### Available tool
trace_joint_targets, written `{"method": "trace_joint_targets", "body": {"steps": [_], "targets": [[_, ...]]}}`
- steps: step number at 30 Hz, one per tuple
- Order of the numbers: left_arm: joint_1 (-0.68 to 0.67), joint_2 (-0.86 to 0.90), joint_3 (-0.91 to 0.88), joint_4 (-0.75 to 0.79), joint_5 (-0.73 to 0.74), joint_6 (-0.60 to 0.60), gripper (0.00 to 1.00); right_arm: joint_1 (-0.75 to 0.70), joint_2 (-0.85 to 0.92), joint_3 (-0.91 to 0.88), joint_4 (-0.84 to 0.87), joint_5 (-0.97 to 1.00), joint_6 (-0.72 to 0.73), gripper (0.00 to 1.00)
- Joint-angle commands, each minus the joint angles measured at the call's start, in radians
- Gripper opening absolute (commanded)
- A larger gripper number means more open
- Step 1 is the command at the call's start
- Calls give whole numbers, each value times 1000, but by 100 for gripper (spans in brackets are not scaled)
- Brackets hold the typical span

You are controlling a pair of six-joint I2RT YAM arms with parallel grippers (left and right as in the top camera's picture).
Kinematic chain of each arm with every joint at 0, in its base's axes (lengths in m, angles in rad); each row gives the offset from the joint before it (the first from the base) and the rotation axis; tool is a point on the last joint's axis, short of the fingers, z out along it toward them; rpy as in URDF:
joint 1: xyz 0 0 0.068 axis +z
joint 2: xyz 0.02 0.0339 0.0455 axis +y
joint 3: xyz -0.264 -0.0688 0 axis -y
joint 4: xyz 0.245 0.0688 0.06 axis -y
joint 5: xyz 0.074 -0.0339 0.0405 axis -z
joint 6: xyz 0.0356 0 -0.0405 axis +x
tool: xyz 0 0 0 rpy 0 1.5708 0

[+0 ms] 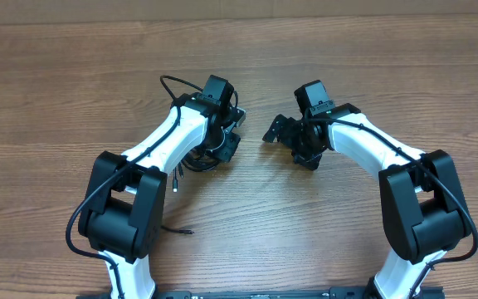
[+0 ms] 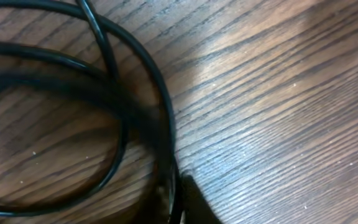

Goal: Untangle cables

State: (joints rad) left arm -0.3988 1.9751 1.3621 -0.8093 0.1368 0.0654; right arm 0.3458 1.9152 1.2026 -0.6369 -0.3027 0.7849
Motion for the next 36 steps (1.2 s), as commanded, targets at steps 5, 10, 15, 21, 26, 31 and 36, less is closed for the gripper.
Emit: {"method": "trace_joint_targets", "body": {"steps": [5,10,15,21,26,31,36], "targets": [[2,-9,158,-176,-14,-3,4,-2,13,-12,76,-73,-1,96],[2,-44,357,-304,-13,-73,4,22,13,-12,88,-239,-159,100],[40,-92,423,-349,-7,-165,4,60,13,-12,90,-252,-166,100],[164,-202,423,-340,264,-173,4,109,13,-12,159,-249,-157,100],[272,-280,423,-322,636,-112,4,179,13,-12,233,-136,-69,100],[288,-283,423,-329,910,-35,4,238,13,-12,288,83,13,97],[290,-283,423,-329,1043,37,4,268,13,-12,270,312,31,90]]}}
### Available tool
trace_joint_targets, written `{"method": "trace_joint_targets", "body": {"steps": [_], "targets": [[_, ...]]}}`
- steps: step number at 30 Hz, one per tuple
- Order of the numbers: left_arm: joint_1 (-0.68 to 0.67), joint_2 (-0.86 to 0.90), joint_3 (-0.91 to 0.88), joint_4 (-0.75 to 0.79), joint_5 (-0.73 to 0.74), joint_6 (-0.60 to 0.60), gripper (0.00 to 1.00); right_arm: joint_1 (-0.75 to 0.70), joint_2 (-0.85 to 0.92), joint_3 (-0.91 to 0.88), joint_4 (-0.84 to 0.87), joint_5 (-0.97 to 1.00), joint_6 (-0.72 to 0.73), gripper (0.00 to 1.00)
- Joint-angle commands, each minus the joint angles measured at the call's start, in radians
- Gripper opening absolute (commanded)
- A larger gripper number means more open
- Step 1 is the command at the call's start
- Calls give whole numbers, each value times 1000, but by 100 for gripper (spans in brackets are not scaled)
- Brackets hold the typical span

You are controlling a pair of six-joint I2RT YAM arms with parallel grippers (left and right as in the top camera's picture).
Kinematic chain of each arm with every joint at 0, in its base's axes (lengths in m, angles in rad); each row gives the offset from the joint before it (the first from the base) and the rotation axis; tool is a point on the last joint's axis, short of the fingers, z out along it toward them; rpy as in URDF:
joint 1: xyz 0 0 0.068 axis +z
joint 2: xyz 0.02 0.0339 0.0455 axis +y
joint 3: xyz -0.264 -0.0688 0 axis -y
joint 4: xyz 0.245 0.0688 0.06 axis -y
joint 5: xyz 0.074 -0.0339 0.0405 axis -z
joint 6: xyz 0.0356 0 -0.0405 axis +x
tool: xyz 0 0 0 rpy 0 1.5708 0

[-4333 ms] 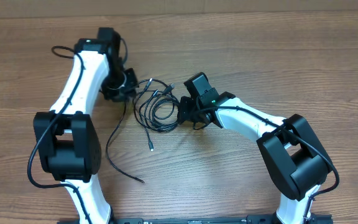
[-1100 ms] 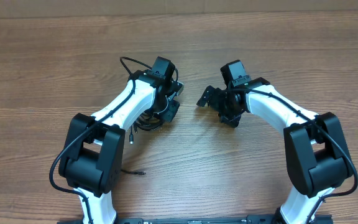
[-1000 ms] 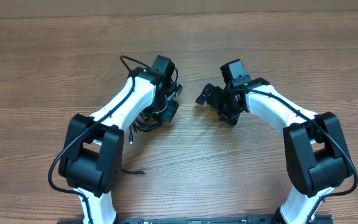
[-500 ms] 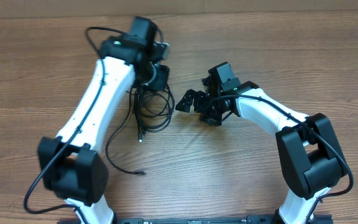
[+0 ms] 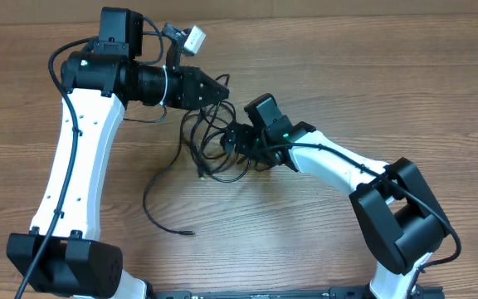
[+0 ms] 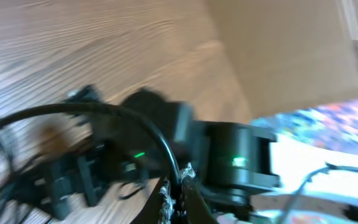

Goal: Untangle cables

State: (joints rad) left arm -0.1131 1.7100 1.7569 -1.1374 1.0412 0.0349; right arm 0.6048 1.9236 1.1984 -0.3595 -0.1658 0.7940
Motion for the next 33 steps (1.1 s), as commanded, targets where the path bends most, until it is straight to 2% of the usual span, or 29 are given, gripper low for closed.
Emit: {"method": "trace_joint_targets", "body": {"steps": [1,2,3,10,15,17,19,20,22,28,33], "targets": [[4,-18,28,-3,138,67,4,8,5,-8,-19,191,22,89],[4,-18,28,-3,138,67,4,8,5,-8,-31,199,27,88],[19,-18,28,-6,139,66,4,7,5,-8,-73,236,101,86],[152,-18,28,-74,100,66,4,8,5,-8,-84,254,108,84],[226,-18,28,-195,-299,3,4,8,5,-8,-83,254,108,84],[224,-18,28,-220,-562,-94,4,8,5,-8,-82,254,108,84],[221,-17,25,-237,-822,-240,4,8,5,-8,-83,254,108,84],[218,-16,21,-244,-923,-300,4,8,5,-8,-83,254,108,84],[210,-16,4,-245,-1018,-353,4,8,5,-8,-83,254,108,84],[197,-15,-137,-135,-1019,-358,4,8,5,-8,-84,254,108,84],[194,-15,-239,-19,-910,-357,4,8,5,-8,-84,254,108,85]]}}
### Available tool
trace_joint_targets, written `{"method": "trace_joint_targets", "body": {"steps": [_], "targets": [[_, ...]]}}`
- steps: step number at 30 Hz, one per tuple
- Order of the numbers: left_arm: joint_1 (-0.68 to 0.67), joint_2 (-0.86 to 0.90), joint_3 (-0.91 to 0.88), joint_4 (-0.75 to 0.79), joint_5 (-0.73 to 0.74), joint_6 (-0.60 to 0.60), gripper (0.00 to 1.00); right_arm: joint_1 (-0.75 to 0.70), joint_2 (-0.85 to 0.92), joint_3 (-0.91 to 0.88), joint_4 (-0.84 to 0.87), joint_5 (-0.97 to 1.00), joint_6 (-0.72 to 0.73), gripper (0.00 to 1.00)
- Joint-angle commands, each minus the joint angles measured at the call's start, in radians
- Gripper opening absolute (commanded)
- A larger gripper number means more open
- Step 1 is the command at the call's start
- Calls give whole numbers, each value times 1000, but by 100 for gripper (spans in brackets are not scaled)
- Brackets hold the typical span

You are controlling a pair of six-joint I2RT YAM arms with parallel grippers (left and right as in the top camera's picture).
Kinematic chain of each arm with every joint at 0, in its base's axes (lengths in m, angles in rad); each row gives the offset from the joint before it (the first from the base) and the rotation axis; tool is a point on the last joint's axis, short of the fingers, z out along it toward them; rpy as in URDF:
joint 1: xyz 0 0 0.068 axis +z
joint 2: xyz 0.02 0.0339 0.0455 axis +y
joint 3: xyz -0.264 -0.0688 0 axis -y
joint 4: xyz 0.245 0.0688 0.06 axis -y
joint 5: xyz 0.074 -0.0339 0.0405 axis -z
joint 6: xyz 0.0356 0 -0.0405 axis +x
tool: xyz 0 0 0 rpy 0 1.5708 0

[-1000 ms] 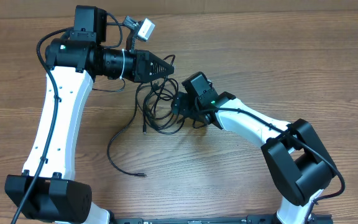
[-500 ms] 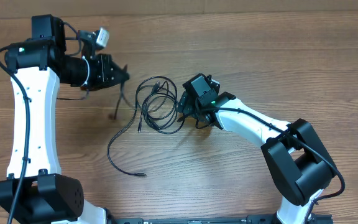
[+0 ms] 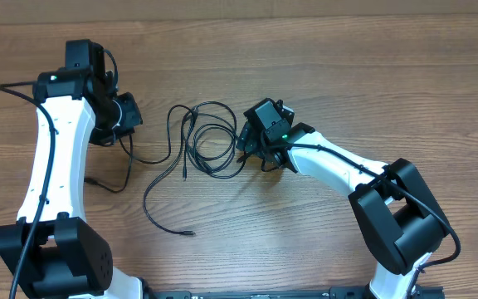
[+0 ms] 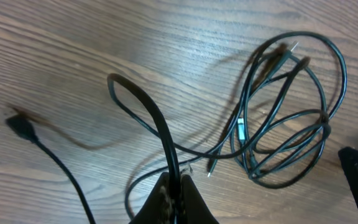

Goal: Untangle cables

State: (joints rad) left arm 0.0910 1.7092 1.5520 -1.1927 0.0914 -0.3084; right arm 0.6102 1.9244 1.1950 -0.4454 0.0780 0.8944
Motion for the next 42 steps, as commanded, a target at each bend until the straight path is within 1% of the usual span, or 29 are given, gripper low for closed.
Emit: {"method": "trace_joint_targets", "body": {"steps": [1,3,4,6,7,8,10,11,12,13,14,15,16,18,19,21,23,26,27,28,30,31,32,33,35,37,39,42], "targets": [[-22,-13,-60,74,41,-13,4,2,4,-5,2,10,7,85],[-62,-13,-100,135,39,-13,5,2,4,-5,2,10,7,85],[-80,-13,-116,161,34,-13,10,2,4,-5,2,10,7,85],[-111,-13,-143,205,27,-2,26,2,4,-5,2,10,7,85],[-123,-13,-146,214,10,-2,39,2,4,-5,2,10,7,85],[-129,-13,-143,215,2,-2,59,2,4,-5,2,10,7,85],[-131,-13,-111,193,6,-2,79,2,4,-5,3,10,7,85],[-131,-13,-98,170,10,-2,82,2,4,-5,3,10,7,85],[-131,-13,-94,156,16,-3,82,2,4,-5,3,10,7,85],[-133,-13,-94,138,35,-2,80,2,4,-5,3,10,7,85],[-140,-12,-95,122,45,-2,72,2,4,-5,3,10,7,85],[-154,-12,-97,114,37,-2,68,2,4,-5,3,10,7,85],[-171,-12,-97,117,18,-2,68,2,4,-5,3,10,7,85],[-198,-12,-97,145,-24,-2,73,2,4,-5,3,10,7,85],[-212,-12,-96,168,-34,-2,78,2,4,-5,3,10,7,85],[-238,-12,-96,201,-48,-2,86,2,4,-5,3,10,7,85],[-277,-12,-96,206,-132,-3,93,2,4,-5,4,10,7,85],[-330,-13,-96,203,-253,-4,96,2,4,-5,7,10,8,85],[-354,-12,-96,204,-267,-6,94,2,4,-5,7,10,8,85],[-381,-12,-96,209,-254,-11,85,2,4,-5,9,10,7,85],[-415,-12,-96,216,-240,-10,63,2,4,-5,9,10,7,85],[-432,-12,-97,218,-239,-11,35,2,4,-5,9,10,7,85],[-439,-12,-97,216,-230,-11,12,2,4,-5,8,10,7,85],[-445,-12,-101,209,-221,-29,4,2,4,-5,6,10,8,85],[-445,-12,-121,196,-222,-63,4,2,4,-5,5,10,7,85],[-444,-5,-178,222,-222,-81,5,2,4,-5,2,10,7,85],[-444,10,-229,258,-224,-80,14,2,4,-5,2,10,7,85],[-436,60,-282,296,-303,-80,15,2,4,-5,2,10,7,85]]}}
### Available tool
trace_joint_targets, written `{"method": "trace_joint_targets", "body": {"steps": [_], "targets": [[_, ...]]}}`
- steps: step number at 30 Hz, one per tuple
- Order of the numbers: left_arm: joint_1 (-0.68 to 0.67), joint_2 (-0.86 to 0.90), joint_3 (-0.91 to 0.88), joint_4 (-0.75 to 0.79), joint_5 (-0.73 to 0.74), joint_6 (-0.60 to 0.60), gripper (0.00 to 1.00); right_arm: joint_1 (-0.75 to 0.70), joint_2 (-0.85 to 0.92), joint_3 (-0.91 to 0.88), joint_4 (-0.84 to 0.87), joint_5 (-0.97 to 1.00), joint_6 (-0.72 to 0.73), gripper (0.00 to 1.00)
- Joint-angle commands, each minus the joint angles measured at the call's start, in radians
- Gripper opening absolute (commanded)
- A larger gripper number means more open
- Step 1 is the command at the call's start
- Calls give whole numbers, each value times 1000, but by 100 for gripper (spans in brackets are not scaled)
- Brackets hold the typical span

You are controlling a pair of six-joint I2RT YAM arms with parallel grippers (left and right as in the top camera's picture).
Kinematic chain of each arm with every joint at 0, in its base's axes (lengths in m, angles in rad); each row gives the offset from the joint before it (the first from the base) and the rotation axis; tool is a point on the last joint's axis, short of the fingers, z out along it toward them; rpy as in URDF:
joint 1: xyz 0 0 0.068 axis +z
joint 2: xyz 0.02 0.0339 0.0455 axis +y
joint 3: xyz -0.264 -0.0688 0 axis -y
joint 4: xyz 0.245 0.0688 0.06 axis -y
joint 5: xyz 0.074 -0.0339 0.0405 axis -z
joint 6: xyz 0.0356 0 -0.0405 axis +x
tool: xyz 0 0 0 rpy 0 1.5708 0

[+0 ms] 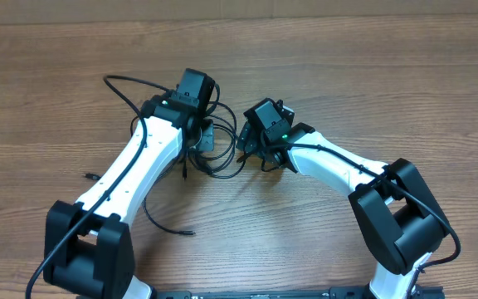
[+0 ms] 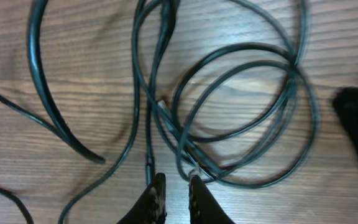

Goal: Untangle cables

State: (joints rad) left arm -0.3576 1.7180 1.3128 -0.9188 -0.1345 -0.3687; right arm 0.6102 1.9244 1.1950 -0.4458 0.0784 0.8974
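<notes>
Black cables lie in a tangle of loops (image 1: 219, 156) on the wooden table (image 1: 405, 83), filling the left wrist view as overlapping coils (image 2: 241, 118). My left gripper (image 2: 176, 185) hovers just above the coils' near edge, open by a narrow gap with only wood between its fingers; in the overhead view the left gripper (image 1: 202, 141) stands at the tangle's left side. My right gripper (image 1: 247, 148) sits against the tangle's right edge, its fingers hidden beneath the wrist. It shows as a dark shape in the left wrist view.
One strand arcs out to the far left (image 1: 123, 90) behind the left arm. A plug end (image 1: 88, 176) lies left of that arm, and another loose end (image 1: 187, 233) rests nearer the front edge.
My left gripper was at the far left, shut on a strand drawn out of the tangle. Now it is back beside the coils, open, and the strand lies loose. The right arm has not moved.
Both grippers were low at mid-table, the left right over the coil. Then the left arm stood raised with a cable pinched while the right reached the tangle. Then the left held the strand far left. Now it has let go beside the coils.
</notes>
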Motion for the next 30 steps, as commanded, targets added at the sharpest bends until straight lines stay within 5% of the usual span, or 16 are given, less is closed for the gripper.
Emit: {"method": "trace_joint_targets", "body": {"steps": [1,8,9,11,12,14,23,30], "targets": [[15,68,-43,28,-93,-20,16,2,4,-5,2,10,4,85],[75,253,-43,90,-145,-13,32,2,4,-5,2,10,4,85],[82,258,-43,98,-140,-13,31,2,4,-5,2,10,4,85],[87,259,-43,113,-117,-12,6,2,4,-5,3,10,4,85],[87,259,-42,114,-108,-7,4,2,4,-5,3,10,4,85],[87,246,-11,83,-7,80,4,2,4,-5,4,10,4,85],[87,59,282,-179,156,81,4,2,4,-5,4,10,4,84],[87,-163,386,-187,169,81,4,2,4,-5,3,10,4,84]]}}
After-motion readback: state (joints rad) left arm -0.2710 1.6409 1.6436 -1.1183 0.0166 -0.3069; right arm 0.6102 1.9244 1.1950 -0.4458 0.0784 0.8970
